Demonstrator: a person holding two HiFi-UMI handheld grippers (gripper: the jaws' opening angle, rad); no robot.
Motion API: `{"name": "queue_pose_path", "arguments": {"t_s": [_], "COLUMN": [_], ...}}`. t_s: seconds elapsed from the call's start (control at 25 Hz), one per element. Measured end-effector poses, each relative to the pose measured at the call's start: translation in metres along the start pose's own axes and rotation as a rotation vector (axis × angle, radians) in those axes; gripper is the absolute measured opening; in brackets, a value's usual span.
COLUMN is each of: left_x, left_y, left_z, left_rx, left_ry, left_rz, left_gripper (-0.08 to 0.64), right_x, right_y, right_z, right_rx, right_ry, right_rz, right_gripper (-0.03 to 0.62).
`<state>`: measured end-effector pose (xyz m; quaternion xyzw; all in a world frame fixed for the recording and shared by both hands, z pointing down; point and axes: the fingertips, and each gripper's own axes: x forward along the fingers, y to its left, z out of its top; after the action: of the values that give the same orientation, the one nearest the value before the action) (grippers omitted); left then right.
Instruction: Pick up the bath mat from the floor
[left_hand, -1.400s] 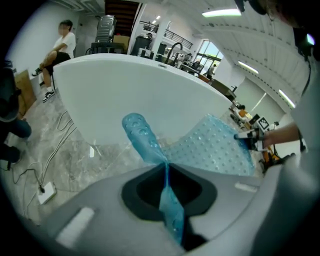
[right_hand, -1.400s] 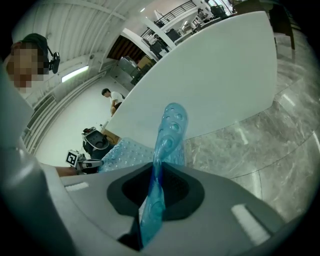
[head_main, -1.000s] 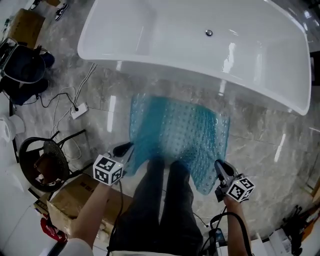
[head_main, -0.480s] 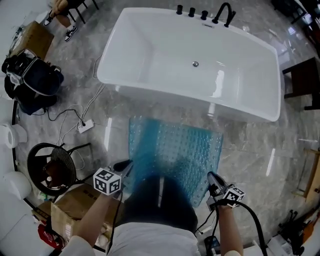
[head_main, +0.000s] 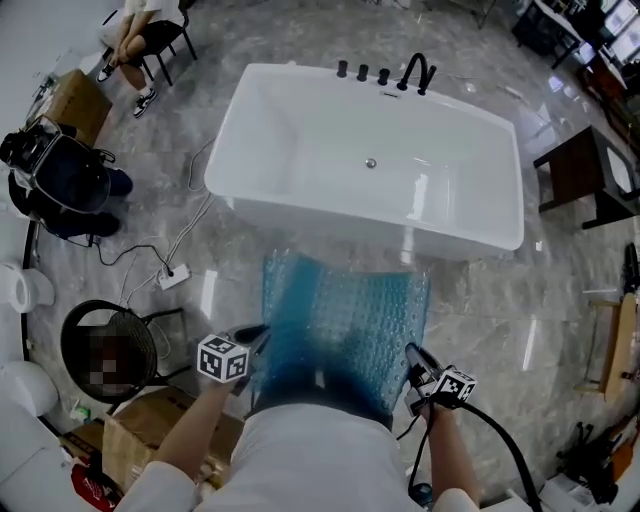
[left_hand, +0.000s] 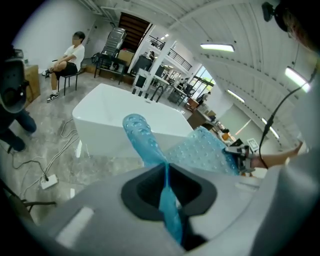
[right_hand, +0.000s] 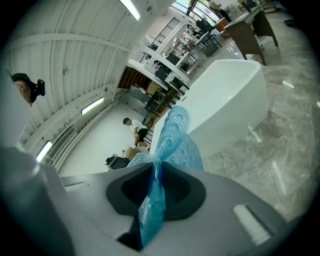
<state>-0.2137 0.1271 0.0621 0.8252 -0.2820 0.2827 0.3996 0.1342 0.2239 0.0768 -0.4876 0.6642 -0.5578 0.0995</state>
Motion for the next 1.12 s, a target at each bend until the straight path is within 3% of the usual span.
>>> {"name": "queue_pose_path", "arguments": {"t_s": [0.24, 0.44, 0.68, 1.12], "left_x": [-0.012, -0.016, -0.021, -0.012], "left_y": [-0.03, -0.047, -0.056, -0.072], "left_z": [0.017, 0.043, 0.072, 0.1], "left_rx": [0.017, 0.036, 0.058, 0.081], "left_ry": [-0.02, -0.061, -0.102, -0.122], "left_rz": [-0.037, -0.034, -0.043, -0.065], "left_gripper": [0.031, 0.031, 0.031, 0.031], "right_x": [-0.025, -0.045, -0.055, -0.057], "right_y": [0.026, 0.01, 0.049, 0.045], "right_z": [0.012, 0.029, 0.05, 0.081], "right_rx": [0.007, 0.003, -0.009, -0.039], "right_ry": [-0.09, -0.168, -0.174, -0.172], "right_rz": [0.043, 0.022, 0.045, 0.073], "right_gripper": [0.052, 0.052, 0.052, 0.054]}}
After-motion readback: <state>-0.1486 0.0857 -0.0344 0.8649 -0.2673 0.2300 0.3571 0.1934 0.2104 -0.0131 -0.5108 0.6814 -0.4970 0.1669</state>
